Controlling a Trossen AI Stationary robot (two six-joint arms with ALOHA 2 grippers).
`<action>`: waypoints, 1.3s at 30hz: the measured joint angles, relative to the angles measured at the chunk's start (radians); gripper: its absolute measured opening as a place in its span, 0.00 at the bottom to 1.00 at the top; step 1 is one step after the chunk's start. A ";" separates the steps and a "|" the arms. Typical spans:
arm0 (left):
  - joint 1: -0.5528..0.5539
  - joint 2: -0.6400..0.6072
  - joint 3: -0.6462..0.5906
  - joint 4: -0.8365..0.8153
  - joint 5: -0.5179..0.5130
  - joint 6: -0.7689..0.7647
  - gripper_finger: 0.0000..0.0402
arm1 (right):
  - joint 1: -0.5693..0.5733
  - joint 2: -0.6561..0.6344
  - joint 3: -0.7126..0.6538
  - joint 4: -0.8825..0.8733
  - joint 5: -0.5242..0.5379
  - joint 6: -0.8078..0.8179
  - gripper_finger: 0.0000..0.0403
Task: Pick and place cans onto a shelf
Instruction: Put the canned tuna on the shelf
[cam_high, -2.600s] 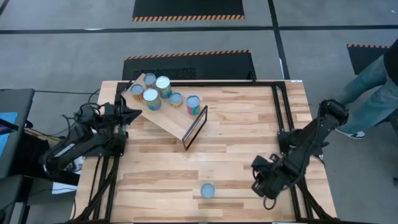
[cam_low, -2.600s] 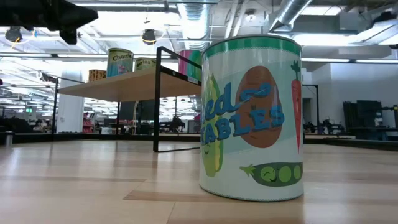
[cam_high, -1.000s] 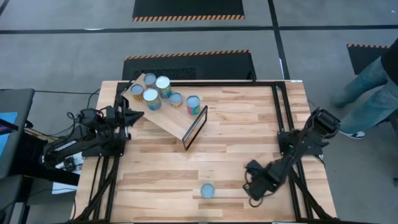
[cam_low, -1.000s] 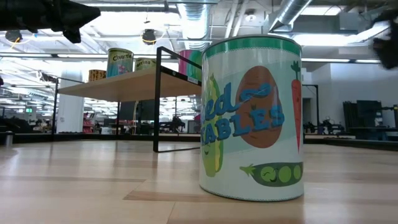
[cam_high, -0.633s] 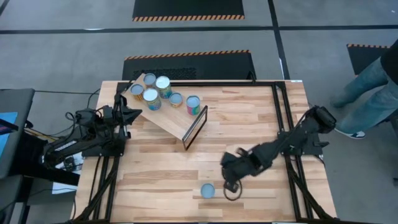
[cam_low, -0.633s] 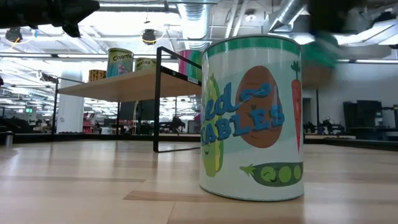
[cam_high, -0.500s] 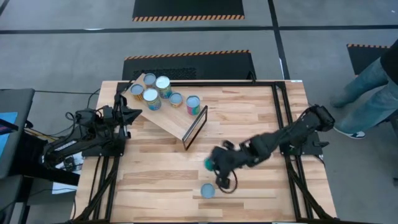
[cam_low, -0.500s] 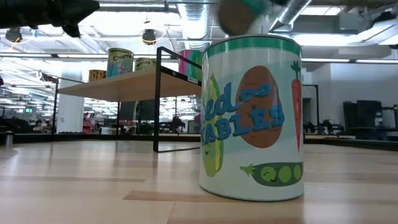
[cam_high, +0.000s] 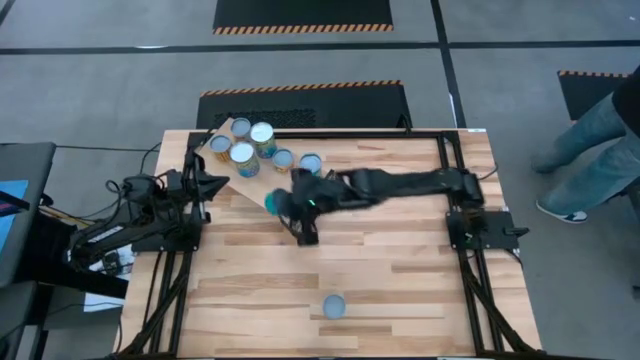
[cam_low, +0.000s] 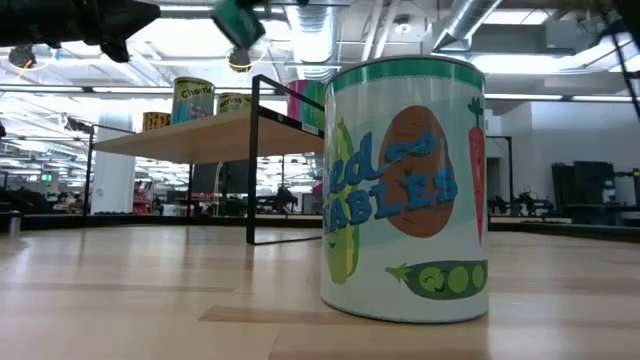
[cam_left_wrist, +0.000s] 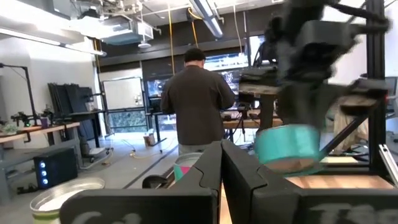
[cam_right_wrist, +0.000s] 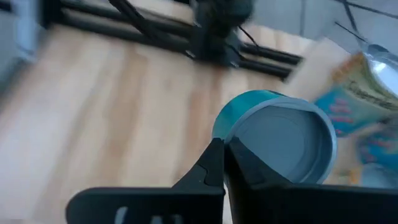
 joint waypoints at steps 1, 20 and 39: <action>0.000 0.000 0.000 -0.006 0.000 0.000 0.00 | -0.020 0.027 0.033 -0.032 0.001 -0.026 0.03; 0.000 0.000 0.000 -0.039 0.001 -0.002 0.00 | -0.139 0.244 0.203 -0.156 0.007 -0.193 0.05; 0.000 0.000 0.000 -0.040 0.001 -0.004 0.00 | -0.157 0.244 0.201 -0.141 0.007 -0.185 0.12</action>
